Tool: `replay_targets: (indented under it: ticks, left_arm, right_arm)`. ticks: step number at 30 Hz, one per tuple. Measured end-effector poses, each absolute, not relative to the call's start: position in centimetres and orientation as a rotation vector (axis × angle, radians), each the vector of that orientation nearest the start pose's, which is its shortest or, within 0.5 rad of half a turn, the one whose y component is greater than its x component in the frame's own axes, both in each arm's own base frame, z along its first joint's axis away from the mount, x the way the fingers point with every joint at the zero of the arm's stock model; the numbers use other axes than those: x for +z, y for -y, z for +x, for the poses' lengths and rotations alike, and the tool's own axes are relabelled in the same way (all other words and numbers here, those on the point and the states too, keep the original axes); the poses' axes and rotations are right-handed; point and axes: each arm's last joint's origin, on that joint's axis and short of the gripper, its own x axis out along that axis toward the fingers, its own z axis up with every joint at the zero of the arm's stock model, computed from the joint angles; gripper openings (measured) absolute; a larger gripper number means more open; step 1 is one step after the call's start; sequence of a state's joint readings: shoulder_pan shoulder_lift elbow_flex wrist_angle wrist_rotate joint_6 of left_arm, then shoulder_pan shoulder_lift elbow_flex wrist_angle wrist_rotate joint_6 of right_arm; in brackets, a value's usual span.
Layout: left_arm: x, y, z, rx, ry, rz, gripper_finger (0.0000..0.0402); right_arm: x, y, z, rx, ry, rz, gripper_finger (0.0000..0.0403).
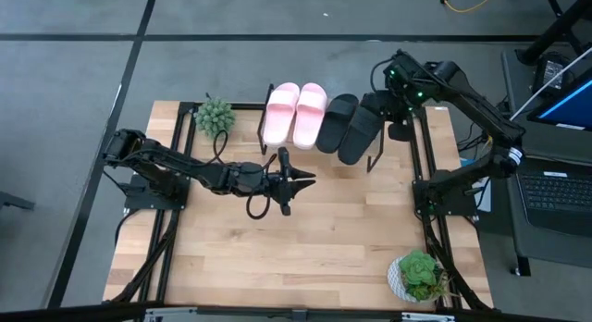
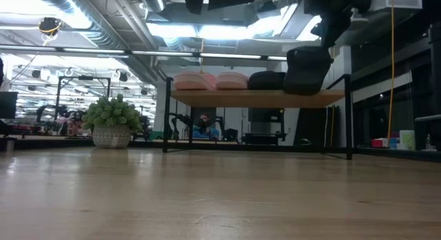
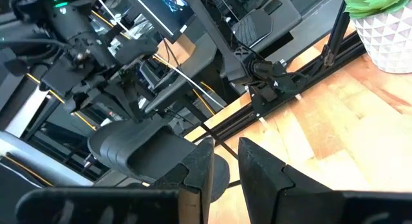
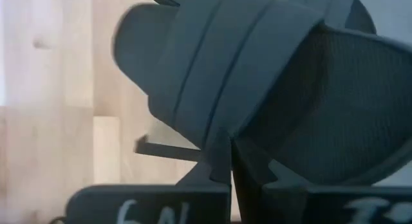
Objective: Pick and place slides into the shelf
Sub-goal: Put the black slipper on the shelf
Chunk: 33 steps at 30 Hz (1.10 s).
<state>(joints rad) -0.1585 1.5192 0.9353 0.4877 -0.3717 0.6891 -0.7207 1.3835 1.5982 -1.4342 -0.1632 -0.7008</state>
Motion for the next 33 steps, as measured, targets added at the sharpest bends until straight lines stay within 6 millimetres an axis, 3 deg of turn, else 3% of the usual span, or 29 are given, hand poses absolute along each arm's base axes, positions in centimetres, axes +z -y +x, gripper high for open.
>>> replay_targets:
  ticks: [14, 33]
  left_arm:
    - [27.3, 4.3, 33.6, 0.173, -0.164, 0.712, 0.0065]
    - [27.3, 4.3, 33.5, 0.174, -0.164, 0.712, 0.0065]
  right_arm:
    - [38.2, 16.9, 16.6, -0.165, -1.214, -0.103, 0.0002]
    - [38.3, 17.3, 16.6, -0.249, -1.261, -0.160, 0.0002]
